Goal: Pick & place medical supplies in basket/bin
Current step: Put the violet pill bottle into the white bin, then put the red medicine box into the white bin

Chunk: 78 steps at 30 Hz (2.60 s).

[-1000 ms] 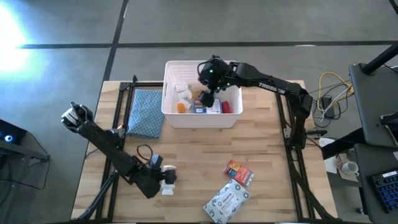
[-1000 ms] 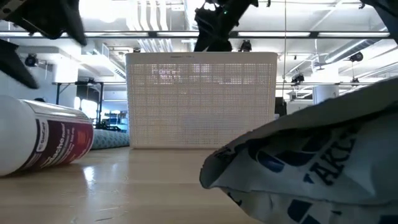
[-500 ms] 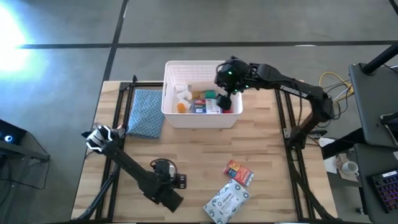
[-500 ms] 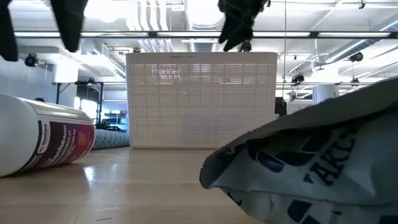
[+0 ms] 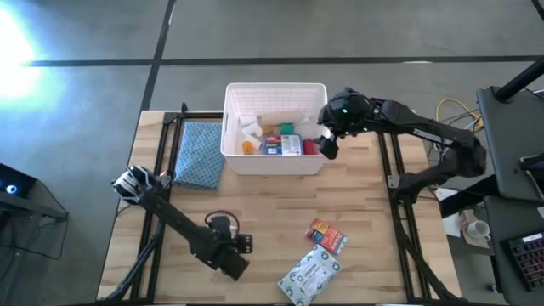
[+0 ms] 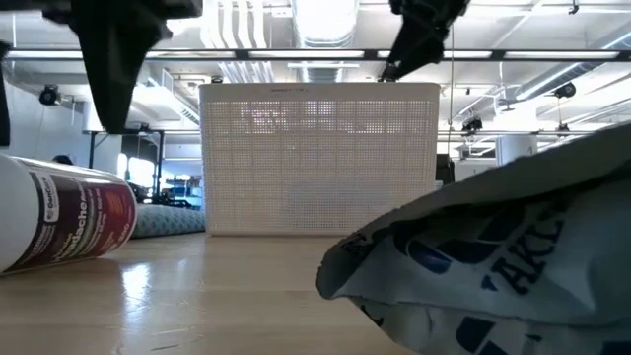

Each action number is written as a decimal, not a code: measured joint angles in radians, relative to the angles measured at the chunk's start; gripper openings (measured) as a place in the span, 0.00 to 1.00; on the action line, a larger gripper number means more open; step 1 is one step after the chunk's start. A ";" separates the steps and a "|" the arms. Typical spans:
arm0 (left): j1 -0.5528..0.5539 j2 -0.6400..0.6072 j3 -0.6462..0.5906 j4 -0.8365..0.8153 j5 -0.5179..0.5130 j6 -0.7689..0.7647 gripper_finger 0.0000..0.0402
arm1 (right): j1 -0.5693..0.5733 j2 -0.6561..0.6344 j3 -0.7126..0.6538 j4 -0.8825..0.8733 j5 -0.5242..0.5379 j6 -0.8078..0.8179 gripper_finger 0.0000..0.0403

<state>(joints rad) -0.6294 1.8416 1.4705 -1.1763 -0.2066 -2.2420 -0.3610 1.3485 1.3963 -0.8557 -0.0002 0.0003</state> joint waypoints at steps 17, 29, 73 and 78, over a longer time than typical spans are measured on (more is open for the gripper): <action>0.014 -0.008 -0.206 0.174 0.103 0.030 0.79 | 0.097 -0.184 -0.168 0.035 0.003 0.042 0.77; 0.032 -0.038 -0.187 0.191 0.059 0.084 0.68 | 0.166 -0.221 -0.168 0.034 0.003 -0.019 0.76; 0.549 -0.204 0.392 0.241 -0.443 1.259 0.91 | 0.176 -0.637 -0.646 0.067 -0.054 0.152 0.72; 0.381 -0.203 0.332 0.251 -0.513 1.064 0.91 | 0.179 -0.537 -0.680 0.238 -0.178 0.153 0.73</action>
<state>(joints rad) -0.2482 1.6386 1.8025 -0.9257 -0.7192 -1.1778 -0.1816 0.8119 0.7168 -0.6181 -0.1783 0.1537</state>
